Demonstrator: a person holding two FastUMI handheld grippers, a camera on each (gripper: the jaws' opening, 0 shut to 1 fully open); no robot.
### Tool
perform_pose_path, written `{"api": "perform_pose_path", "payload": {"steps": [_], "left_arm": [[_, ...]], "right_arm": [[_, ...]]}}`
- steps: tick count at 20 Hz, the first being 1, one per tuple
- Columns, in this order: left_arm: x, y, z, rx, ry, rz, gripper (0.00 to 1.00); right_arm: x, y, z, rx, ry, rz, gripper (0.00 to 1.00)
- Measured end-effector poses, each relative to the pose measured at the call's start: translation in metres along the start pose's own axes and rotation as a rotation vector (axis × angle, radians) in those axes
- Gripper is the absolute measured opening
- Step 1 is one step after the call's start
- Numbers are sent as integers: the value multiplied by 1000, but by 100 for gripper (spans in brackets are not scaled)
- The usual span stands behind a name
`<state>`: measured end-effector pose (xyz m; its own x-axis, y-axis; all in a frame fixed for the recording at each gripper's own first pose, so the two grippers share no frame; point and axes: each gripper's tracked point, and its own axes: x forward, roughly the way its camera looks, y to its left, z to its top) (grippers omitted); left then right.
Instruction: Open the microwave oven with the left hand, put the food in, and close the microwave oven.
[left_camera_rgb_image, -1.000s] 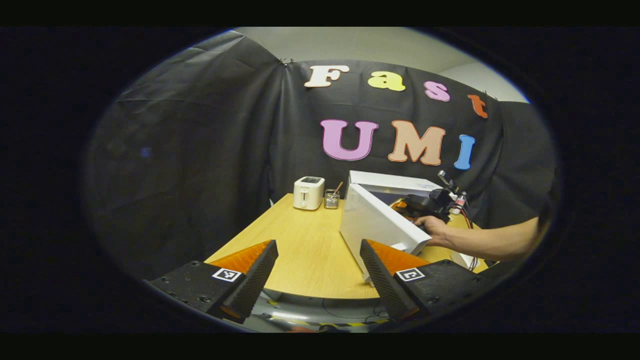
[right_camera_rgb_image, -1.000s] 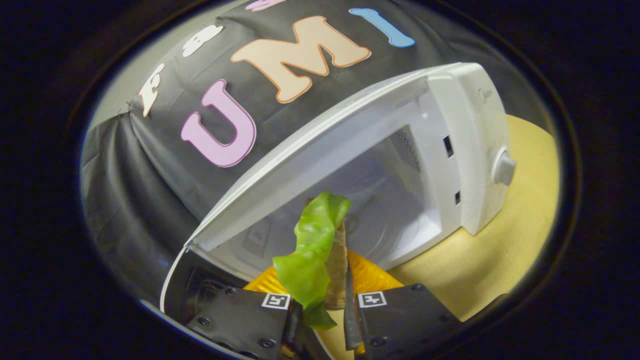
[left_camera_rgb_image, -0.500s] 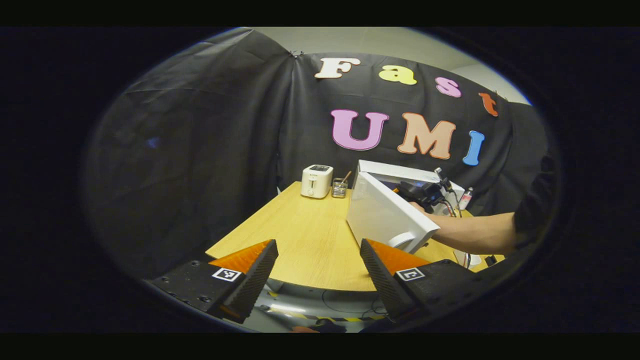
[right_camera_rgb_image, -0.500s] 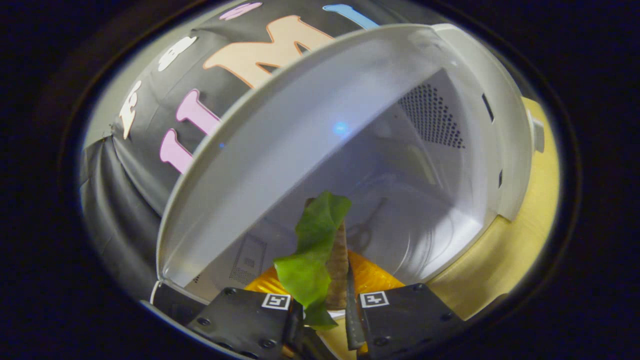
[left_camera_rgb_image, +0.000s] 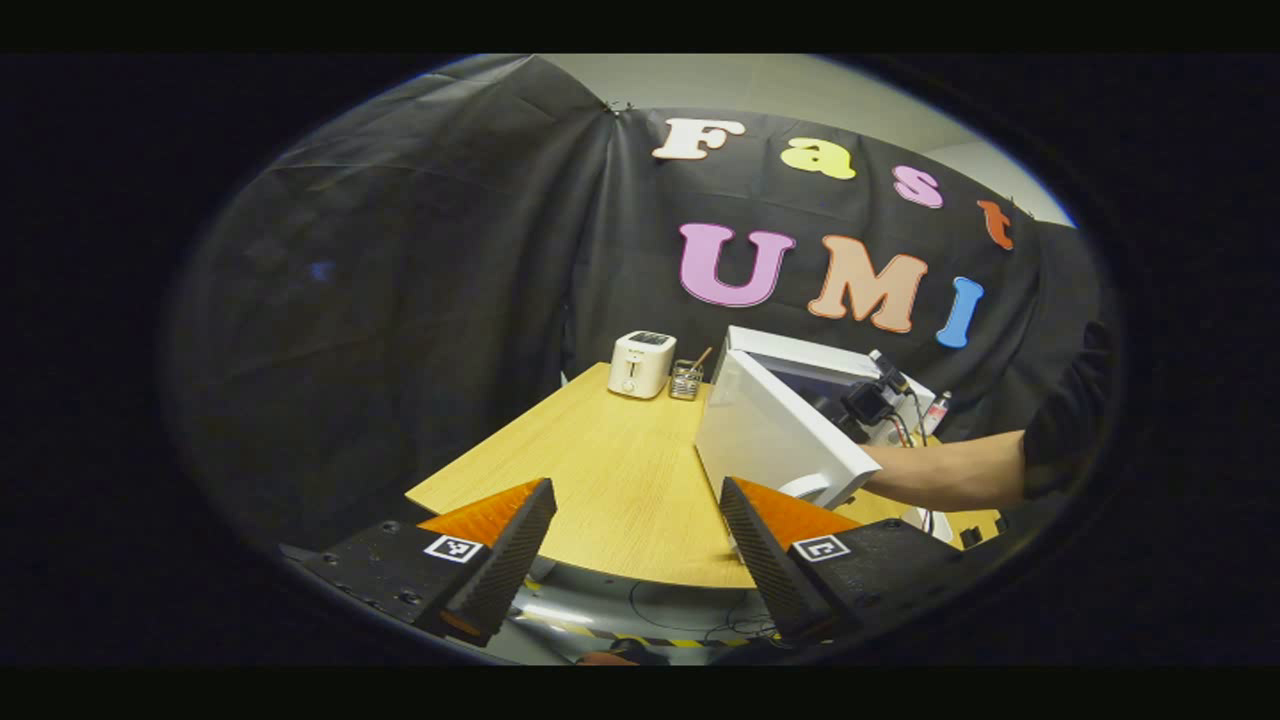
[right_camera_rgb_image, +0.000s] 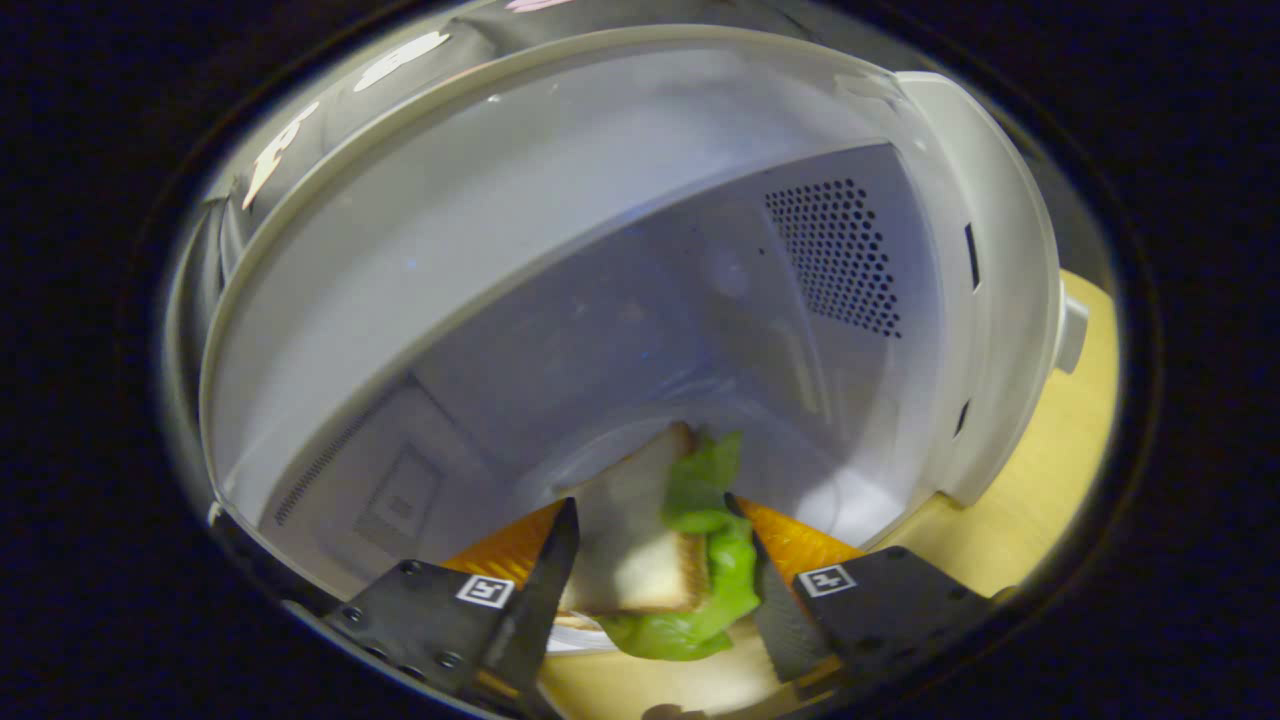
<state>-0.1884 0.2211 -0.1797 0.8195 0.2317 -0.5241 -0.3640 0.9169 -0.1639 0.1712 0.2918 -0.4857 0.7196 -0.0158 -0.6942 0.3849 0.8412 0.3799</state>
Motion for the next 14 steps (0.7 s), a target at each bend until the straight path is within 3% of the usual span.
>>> {"api": "perform_pose_path", "payload": {"steps": [2, 3, 4, 5, 7, 8, 9, 10, 12, 13, 14], "left_arm": [[0, -6, 1, 8, -4, -12, 96], [0, -9, 1, 13, -5, -18, 96], [0, -13, 1, 17, -4, -26, 96], [0, -17, 1, 19, -3, -35, 96], [0, -24, 0, 23, -5, -49, 96], [0, -28, 0, 26, -6, -56, 94], [1, -30, -1, 34, -7, -64, 94], [1, -31, -2, 50, -8, -75, 94], [4, -30, -12, 91, -1, -87, 94], [6, -24, -15, 105, 4, -81, 96], [8, -22, -19, 111, 14, -78, 94]], "right_arm": [[-1, -8, 10, -56, -20, -9, 99], [-3, -12, 17, -110, -42, -24, 94], [-5, -14, 29, -173, -83, -35, 100], [-8, -10, 39, -221, -114, -18, 94], [-16, 1, 50, -293, -144, 45, 99], [-22, 3, 54, -327, -157, 63, 91], [-28, 4, 55, -353, -162, 84, 91], [-35, 3, 56, -378, -162, 99, 99], [-55, 3, 58, -437, -172, 141, 100], [-68, 4, 60, -471, -192, 168, 92], [-81, 5, 61, -509, -208, 197, 92]]}}
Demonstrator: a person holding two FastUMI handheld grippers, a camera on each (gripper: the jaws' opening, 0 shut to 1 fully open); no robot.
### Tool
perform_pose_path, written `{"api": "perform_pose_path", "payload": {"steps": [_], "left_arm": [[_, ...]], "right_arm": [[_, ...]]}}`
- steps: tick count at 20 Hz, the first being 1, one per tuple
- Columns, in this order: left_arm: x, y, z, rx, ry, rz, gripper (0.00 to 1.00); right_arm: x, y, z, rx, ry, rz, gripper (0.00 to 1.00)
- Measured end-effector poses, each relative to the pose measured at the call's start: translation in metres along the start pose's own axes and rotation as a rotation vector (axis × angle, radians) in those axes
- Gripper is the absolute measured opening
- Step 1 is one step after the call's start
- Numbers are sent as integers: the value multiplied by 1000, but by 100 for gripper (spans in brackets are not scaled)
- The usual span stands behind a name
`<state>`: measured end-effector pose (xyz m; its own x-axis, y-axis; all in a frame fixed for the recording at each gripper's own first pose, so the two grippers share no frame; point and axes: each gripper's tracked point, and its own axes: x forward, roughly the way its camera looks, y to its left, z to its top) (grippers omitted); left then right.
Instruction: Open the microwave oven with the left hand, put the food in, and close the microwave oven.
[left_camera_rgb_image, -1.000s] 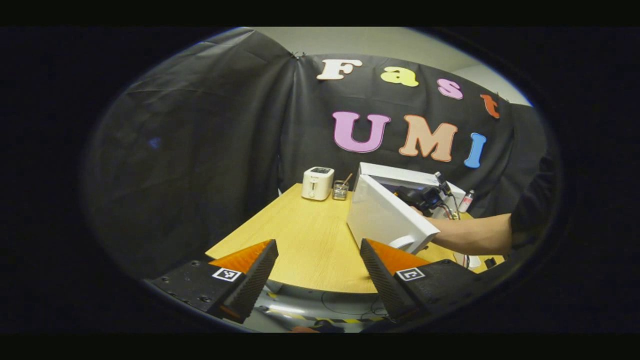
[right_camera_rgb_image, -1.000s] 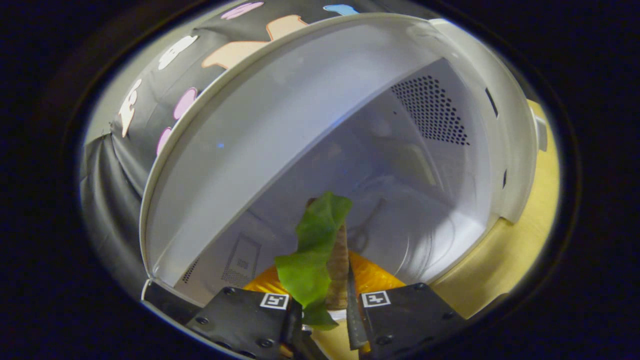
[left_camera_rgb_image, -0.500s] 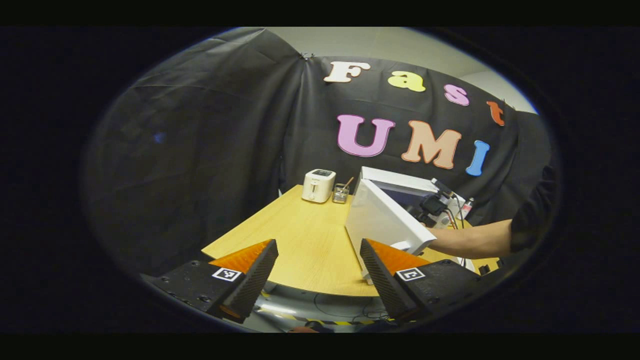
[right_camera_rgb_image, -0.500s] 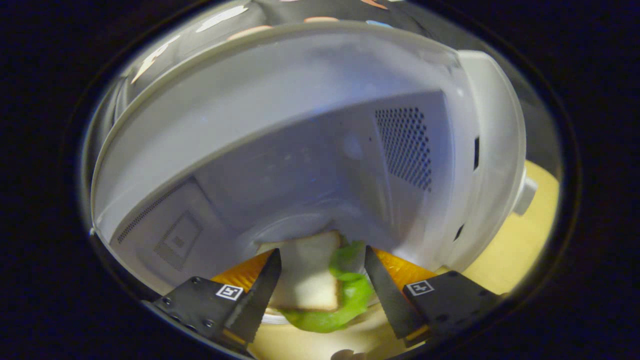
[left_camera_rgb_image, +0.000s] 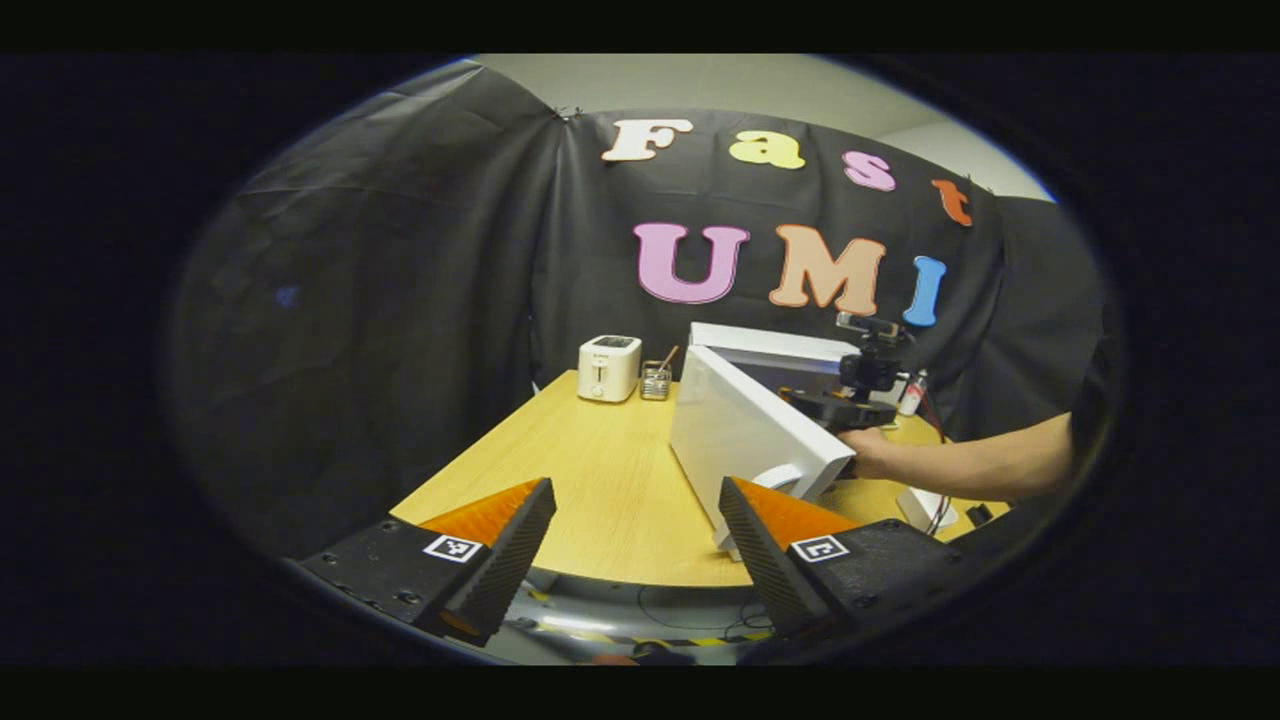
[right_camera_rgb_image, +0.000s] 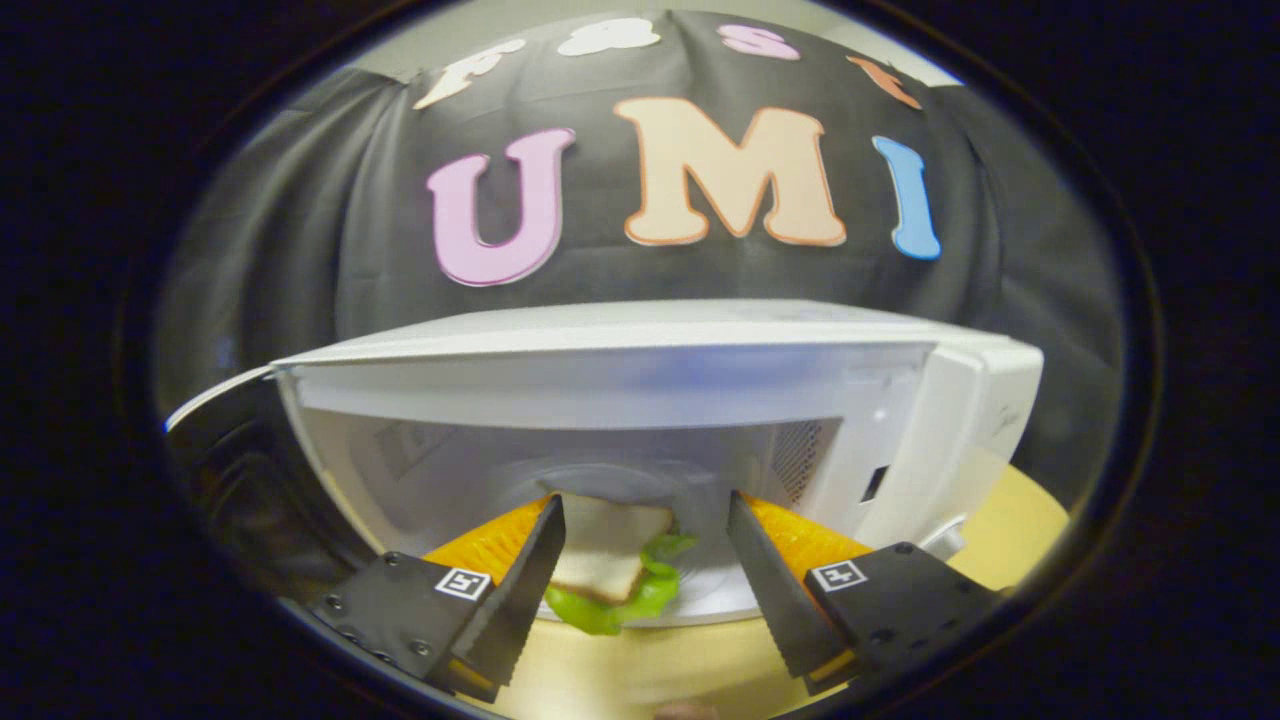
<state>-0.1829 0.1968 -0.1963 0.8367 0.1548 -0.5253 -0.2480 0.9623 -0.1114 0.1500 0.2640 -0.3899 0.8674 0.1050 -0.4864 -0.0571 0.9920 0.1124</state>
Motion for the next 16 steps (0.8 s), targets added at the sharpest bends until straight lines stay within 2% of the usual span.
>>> {"api": "perform_pose_path", "payload": {"steps": [2, 4, 5, 6, 8, 12, 13, 14, 16], "left_arm": [[1, 0, -4, 7, 2, -5, 97], [3, 3, -4, 32, -18, -9, 94], [8, 4, -7, 49, -18, -8, 96], [13, 6, -11, 63, -14, -7, 96], [21, -1, -19, 68, 5, -40, 93], [45, 7, -29, 127, 12, 6, 0], [45, -2, -33, 132, 25, -21, 4], [46, -15, -37, 141, 29, -64, 0], [52, -33, -39, 197, 20, -114, 0]], "right_arm": [[-34, 5, 6, -59, -20, 55, 92], [-73, 8, 14, -78, -25, 103, 94], [-93, 6, 22, -83, -47, 118, 94], [-113, 4, 33, -96, -77, 130, 98], [-150, -8, 49, -124, -118, 148, 97], [-193, -46, 86, -95, -131, 116, 97], [-202, -58, 100, -78, -142, 93, 100], [-208, -70, 112, -67, -154, 68, 100], [-219, -90, 136, -57, -178, 28, 96]]}}
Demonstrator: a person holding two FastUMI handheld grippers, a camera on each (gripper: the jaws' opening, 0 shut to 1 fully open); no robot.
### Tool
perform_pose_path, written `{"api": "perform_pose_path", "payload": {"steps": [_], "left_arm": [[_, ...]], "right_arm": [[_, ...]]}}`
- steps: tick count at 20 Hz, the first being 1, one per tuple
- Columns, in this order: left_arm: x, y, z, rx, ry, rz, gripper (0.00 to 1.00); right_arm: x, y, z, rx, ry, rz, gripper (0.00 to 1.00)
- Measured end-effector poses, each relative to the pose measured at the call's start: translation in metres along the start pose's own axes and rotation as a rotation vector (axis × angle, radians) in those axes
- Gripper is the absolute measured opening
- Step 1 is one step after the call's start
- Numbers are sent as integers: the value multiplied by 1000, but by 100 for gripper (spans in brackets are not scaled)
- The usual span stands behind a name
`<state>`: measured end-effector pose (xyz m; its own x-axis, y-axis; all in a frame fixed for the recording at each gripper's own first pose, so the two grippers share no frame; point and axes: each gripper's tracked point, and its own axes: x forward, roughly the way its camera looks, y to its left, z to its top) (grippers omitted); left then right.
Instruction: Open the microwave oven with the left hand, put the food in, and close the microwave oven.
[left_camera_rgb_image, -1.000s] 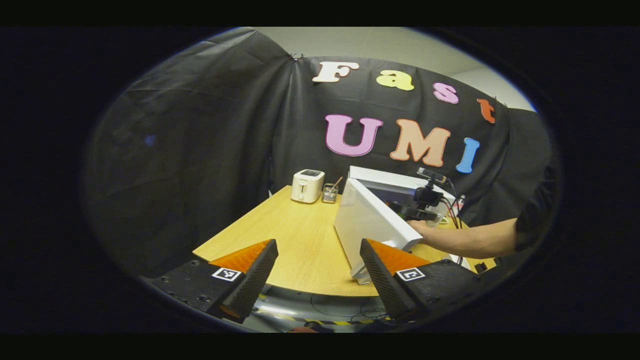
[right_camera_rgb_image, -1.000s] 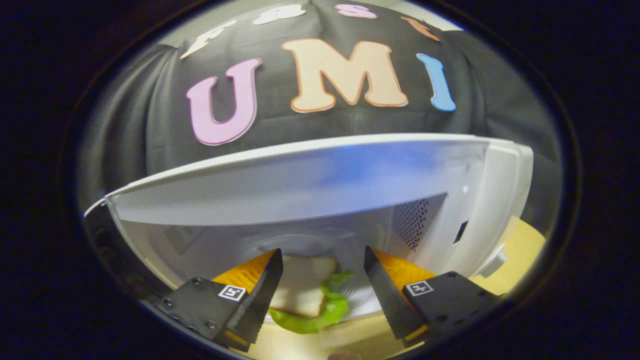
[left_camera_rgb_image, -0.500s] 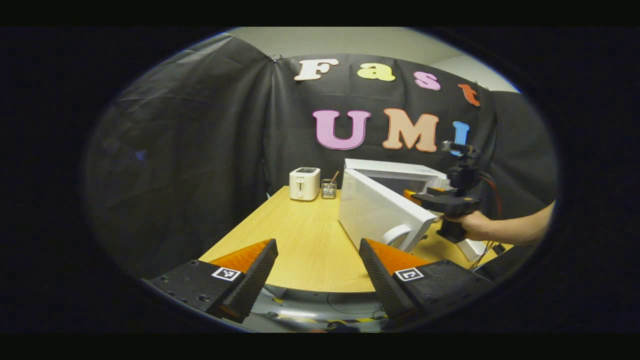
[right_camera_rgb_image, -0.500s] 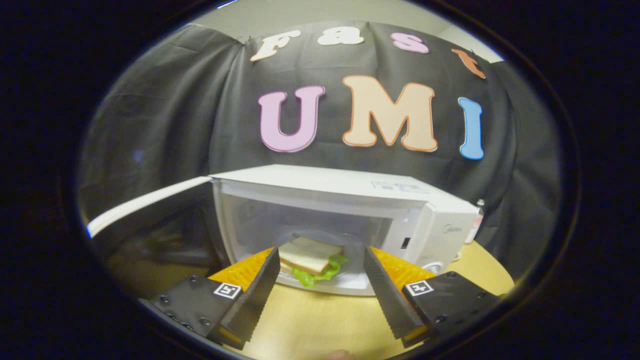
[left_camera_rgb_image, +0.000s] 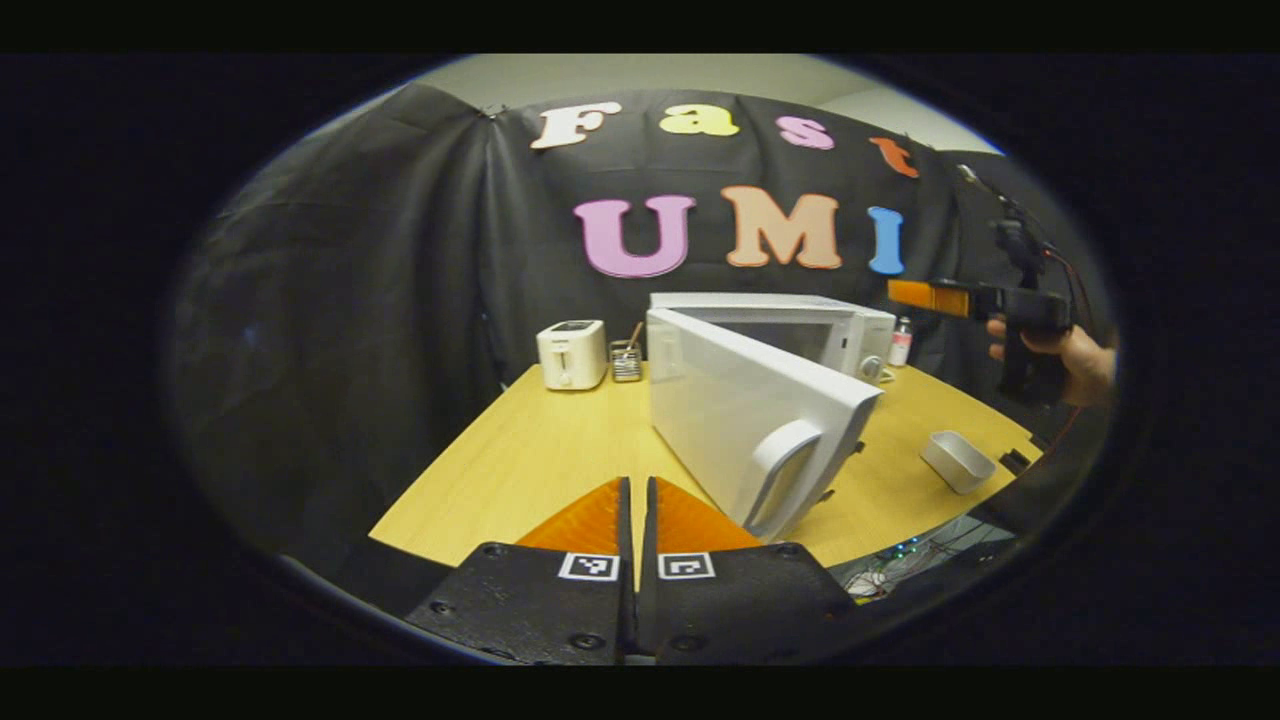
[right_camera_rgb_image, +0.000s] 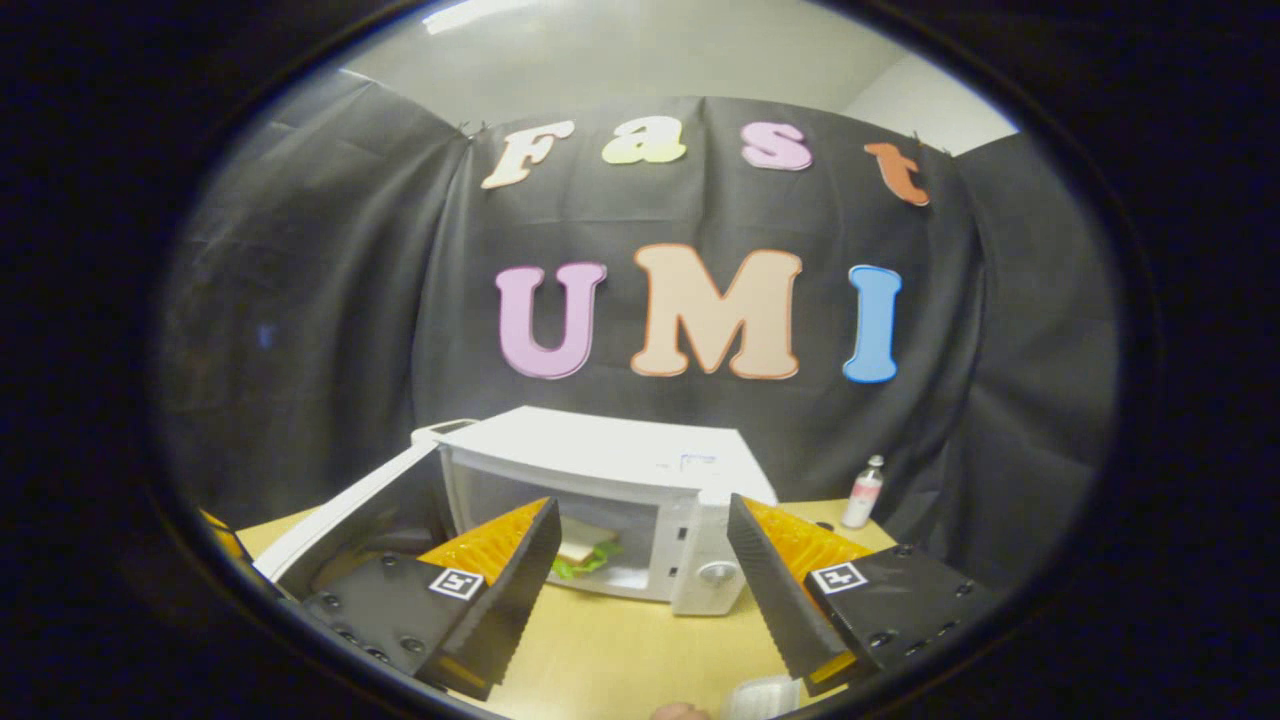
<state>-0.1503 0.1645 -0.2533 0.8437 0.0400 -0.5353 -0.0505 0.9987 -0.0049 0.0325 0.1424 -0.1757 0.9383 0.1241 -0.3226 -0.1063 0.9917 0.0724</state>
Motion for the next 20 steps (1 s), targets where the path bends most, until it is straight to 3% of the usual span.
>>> {"api": "perform_pose_path", "payload": {"steps": [3, 4, 11, 20], "left_arm": [[17, -17, -3, 73, -3, -44, 0], [22, -20, -3, 86, -3, -47, 0], [37, -38, 8, 135, -18, -58, 0], [60, -88, 20, 174, -12, -106, 0]], "right_arm": [[-10, -25, 30, -2, -29, -46, 100], [-15, -24, 38, 8, -31, -41, 96], [-34, -51, 107, 37, -94, -60, 96], [-41, -100, 134, 13, -136, -82, 96]]}}
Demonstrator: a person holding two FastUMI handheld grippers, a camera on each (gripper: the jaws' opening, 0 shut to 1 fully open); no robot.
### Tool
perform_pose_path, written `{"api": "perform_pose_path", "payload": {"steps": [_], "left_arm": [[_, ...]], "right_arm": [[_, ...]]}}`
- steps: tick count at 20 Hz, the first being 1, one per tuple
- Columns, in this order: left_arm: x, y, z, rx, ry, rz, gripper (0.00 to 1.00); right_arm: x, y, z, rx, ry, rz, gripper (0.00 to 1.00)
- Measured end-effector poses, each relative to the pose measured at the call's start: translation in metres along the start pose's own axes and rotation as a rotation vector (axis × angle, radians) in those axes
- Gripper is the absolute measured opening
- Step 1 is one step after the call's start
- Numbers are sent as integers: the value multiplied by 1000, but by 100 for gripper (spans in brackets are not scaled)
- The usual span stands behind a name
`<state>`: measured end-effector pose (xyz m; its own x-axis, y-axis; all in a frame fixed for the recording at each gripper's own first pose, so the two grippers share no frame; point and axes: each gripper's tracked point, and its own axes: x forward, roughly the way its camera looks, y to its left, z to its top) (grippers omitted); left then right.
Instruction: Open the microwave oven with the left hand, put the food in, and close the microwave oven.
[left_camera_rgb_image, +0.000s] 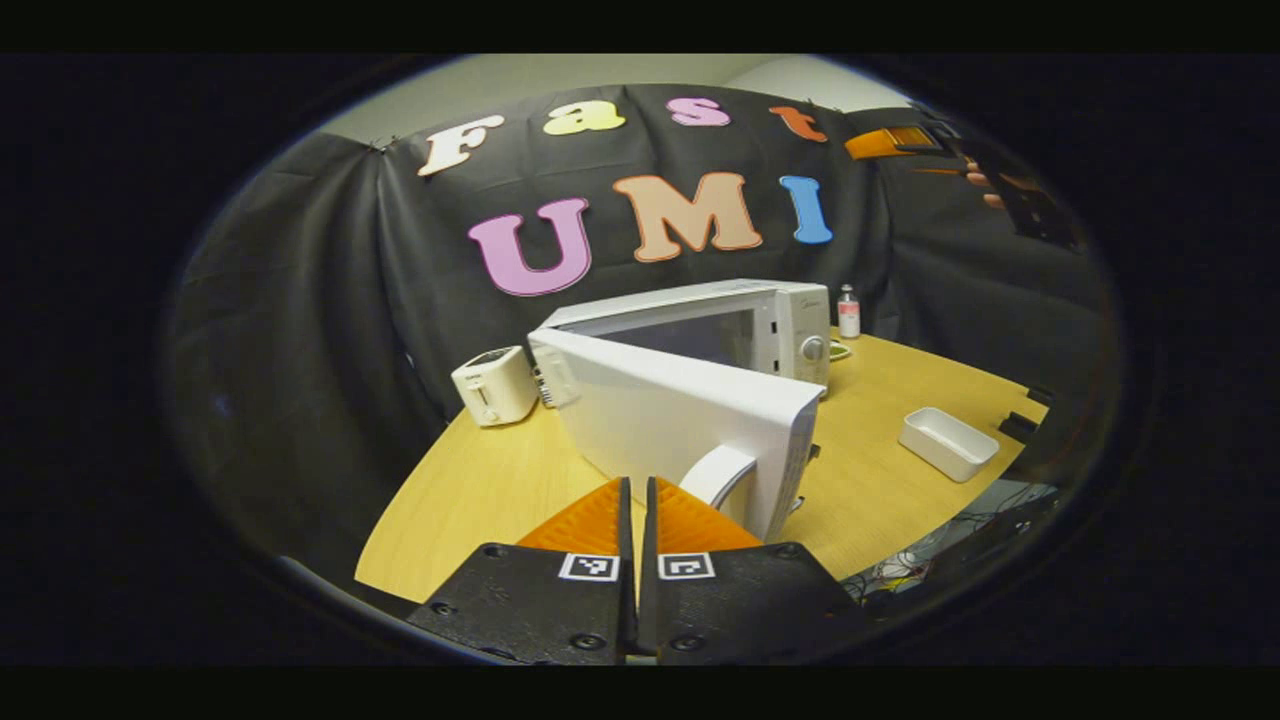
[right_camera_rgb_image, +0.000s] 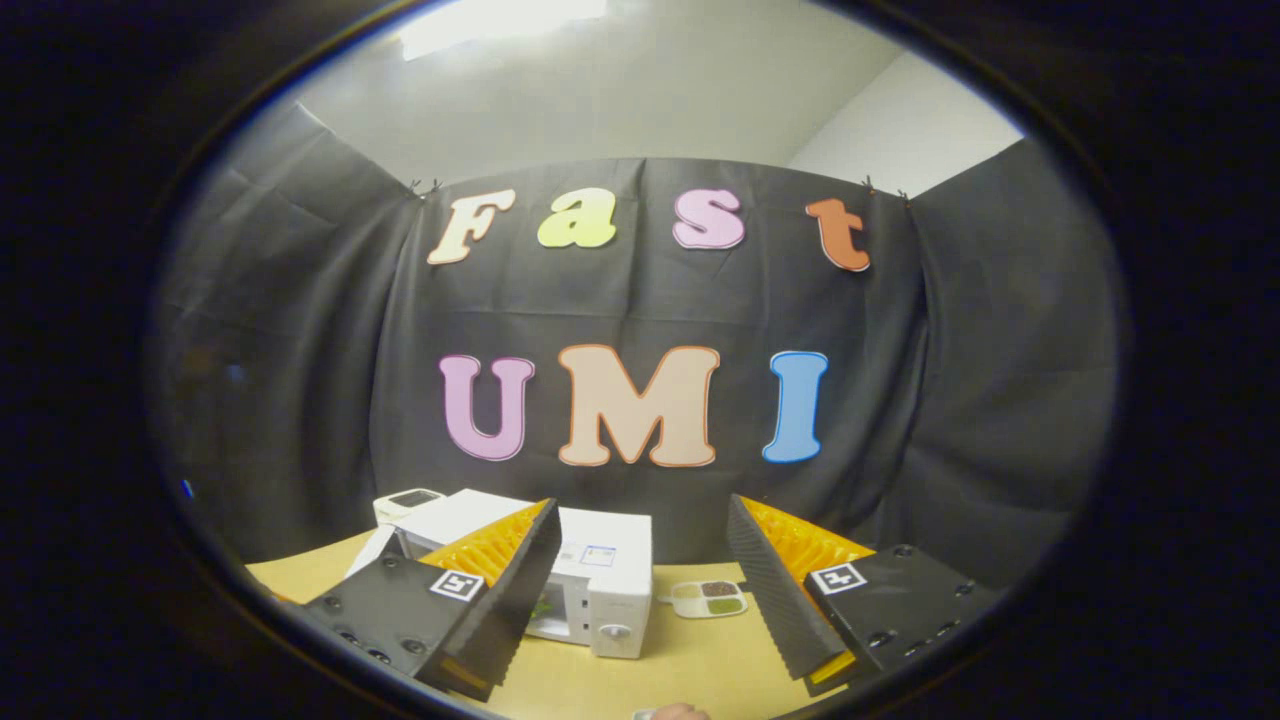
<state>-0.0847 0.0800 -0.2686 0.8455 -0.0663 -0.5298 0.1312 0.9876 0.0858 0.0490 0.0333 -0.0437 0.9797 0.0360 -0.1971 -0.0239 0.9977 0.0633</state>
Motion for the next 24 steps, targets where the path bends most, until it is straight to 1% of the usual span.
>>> {"api": "perform_pose_path", "payload": {"steps": [6, 8, 9, 10, 11, 15, 16, 17, 18, 19, 20, 21, 22, 23, 24], "left_arm": [[29, -48, 19, 51, -13, -57, 0], [40, -59, 23, 72, -10, -55, 0], [45, -66, 27, 75, -17, -60, 0], [51, -71, 31, 72, -22, -60, 0], [57, -76, 32, 65, -27, -64, 0], [86, -87, 43, 27, -24, -51, 0], [92, -89, 46, 9, -24, -48, 0], [98, -91, 49, -6, -24, -44, 2], [105, -93, 52, -17, -27, -41, 0], [111, -95, 55, -26, -28, -37, 0], [118, -96, 57, -31, -27, -28, 0], [123, -97, 58, -35, -28, -20, 0], [130, -100, 60, -43, -30, -21, 0], [136, -102, 61, -50, -33, -22, 0], [141, -106, 63, -55, -34, -26, 0]], "right_arm": [[-5, -12, 8, -80, -57, 56, 96], [-7, -12, 12, -96, -75, 85, 96], [-6, -18, 11, -111, -77, 84, 96], [-6, -24, 11, -121, -80, 84, 100], [-6, -27, 12, -123, -80, 87, 96], [-9, -37, 10, -95, -63, 100, 96], [-10, -39, 7, -99, -56, 104, 96], [-9, -43, 5, -119, -54, 103, 96], [-10, -45, 4, -145, -52, 104, 100], [-11, -46, 3, -166, -51, 109, 96], [-13, -47, 1, -180, -46, 115, 100], [-14, -48, 0, -186, -41, 121, 96], [-15, -49, 0, -185, -38, 124, 100], [-15, -51, 0, -181, -37, 127, 97], [-16, -54, -1, -178, -34, 127, 97]]}}
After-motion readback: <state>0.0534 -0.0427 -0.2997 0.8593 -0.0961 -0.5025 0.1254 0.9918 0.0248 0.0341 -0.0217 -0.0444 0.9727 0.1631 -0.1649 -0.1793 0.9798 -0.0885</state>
